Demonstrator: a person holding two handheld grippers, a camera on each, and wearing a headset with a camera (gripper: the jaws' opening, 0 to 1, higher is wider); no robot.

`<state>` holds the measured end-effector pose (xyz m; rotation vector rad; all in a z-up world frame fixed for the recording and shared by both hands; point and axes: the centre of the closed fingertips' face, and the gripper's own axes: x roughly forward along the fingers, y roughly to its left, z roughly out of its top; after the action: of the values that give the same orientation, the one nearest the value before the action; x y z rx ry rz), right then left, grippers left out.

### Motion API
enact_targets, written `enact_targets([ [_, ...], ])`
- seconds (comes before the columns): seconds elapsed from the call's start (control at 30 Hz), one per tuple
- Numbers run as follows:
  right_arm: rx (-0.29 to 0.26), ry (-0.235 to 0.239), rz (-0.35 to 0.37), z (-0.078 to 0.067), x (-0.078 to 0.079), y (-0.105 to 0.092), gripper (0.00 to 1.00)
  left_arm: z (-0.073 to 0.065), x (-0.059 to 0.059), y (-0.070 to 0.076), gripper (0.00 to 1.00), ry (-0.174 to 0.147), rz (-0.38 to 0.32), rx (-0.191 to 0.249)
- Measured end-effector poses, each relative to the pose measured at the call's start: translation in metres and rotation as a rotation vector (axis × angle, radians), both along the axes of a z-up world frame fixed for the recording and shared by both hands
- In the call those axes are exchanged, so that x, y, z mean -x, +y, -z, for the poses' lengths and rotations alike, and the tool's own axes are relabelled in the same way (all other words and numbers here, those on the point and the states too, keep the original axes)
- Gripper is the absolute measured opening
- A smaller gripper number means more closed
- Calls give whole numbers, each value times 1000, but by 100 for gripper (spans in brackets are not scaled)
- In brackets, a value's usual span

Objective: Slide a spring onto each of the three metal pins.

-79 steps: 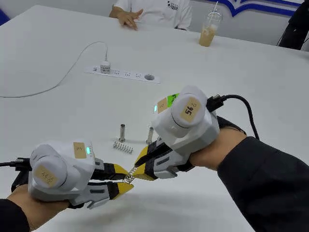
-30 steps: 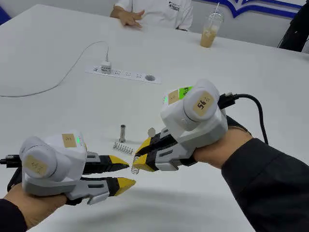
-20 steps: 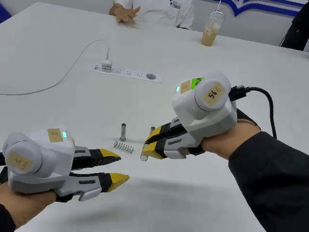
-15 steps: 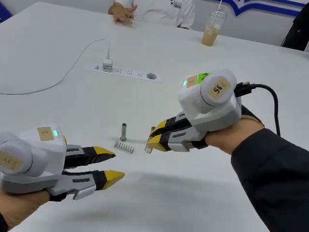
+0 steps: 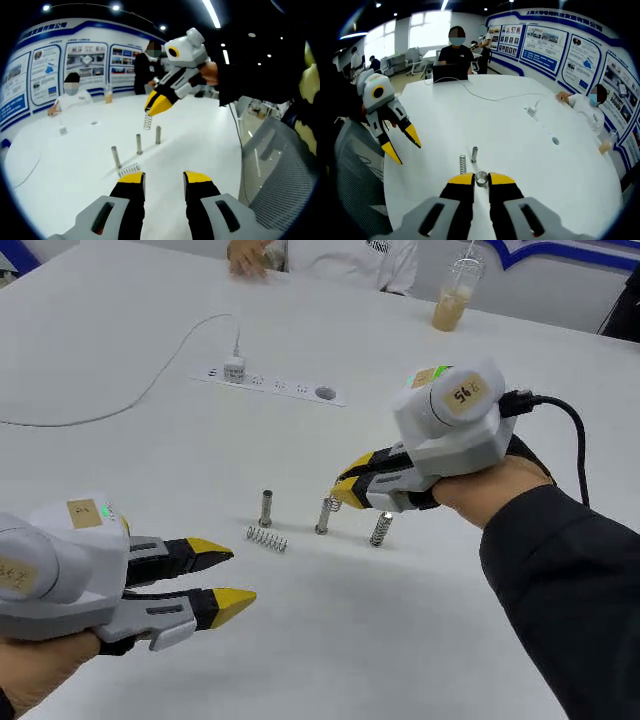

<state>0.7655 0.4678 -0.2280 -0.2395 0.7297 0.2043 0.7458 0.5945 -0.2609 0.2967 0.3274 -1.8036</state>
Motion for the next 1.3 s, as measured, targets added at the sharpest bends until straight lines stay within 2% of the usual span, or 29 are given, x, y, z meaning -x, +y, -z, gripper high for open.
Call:
enact_targets([
  [0.27,0,15,30,13,-10,-11,12,3,2,-1,31,8,-1,-5],
  [0.77,-20,58,25,30,-19,-12,12,6,1,0,31,17,-4,-16],
  [1.3,-29,97,49,56,-20,-13,12,7,2,0,31,19,-2,-17],
])
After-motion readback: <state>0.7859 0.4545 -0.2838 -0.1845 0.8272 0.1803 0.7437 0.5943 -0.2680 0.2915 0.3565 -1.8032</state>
